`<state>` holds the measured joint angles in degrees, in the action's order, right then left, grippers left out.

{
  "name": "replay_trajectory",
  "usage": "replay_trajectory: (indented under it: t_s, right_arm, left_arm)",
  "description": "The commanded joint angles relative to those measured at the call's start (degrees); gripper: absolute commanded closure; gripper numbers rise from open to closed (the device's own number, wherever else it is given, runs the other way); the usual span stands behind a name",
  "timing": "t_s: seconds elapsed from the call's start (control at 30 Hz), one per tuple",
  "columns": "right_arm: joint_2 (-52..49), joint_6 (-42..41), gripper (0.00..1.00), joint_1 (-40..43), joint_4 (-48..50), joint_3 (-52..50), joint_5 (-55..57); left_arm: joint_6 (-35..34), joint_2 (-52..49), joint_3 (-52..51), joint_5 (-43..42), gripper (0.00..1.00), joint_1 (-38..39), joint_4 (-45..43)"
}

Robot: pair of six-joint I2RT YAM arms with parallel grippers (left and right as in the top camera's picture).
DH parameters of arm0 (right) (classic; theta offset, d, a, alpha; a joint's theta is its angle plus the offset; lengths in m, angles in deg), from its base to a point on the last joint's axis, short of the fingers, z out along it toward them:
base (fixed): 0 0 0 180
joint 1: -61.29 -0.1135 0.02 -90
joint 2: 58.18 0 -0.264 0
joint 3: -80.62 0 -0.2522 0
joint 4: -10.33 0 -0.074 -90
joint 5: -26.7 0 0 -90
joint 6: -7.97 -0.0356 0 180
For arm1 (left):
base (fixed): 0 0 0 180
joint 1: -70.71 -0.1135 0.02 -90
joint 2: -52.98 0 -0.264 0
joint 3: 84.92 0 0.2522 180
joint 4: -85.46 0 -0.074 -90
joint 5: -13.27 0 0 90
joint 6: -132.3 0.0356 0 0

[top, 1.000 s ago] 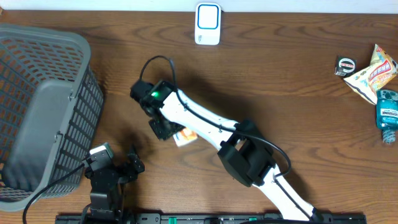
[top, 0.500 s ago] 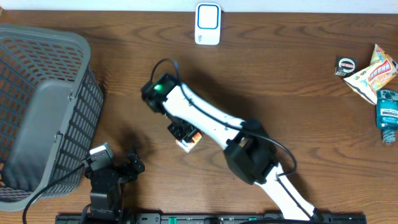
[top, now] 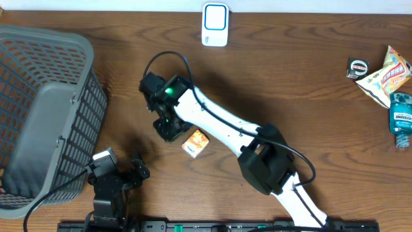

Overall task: Scan the item barcode
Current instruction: 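Reach the right gripper back to the small orange box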

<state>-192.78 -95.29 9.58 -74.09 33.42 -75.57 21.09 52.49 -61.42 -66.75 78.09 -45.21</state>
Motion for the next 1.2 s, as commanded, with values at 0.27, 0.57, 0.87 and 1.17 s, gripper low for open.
replay_trajectory:
  t_s: [0.27, 0.57, 0.87, 1.17]
  right_arm:
    - [-0.11, 1.77, 0.82, -2.71, 0.44, -10.54, -1.29]
    - [-0.09, -2.75, 0.99, -1.4, -7.04, -14.88, 19.17]
    - [-0.07, -19.87, 0.92, 5.44, -9.01, -10.8, 48.7]
    - [0.87, -23.37, 0.55, 12.04, -15.89, 7.52, 22.27]
  left_arm:
    - [-0.52, 0.26, -0.61, 0.59, 0.02, -0.07, 0.44]
    - [-0.52, 0.26, -0.61, 0.59, 0.02, -0.07, 0.44]
    - [-0.52, 0.26, -0.61, 0.59, 0.02, -0.07, 0.44]
    - [-0.52, 0.26, -0.61, 0.59, 0.02, -0.07, 0.42]
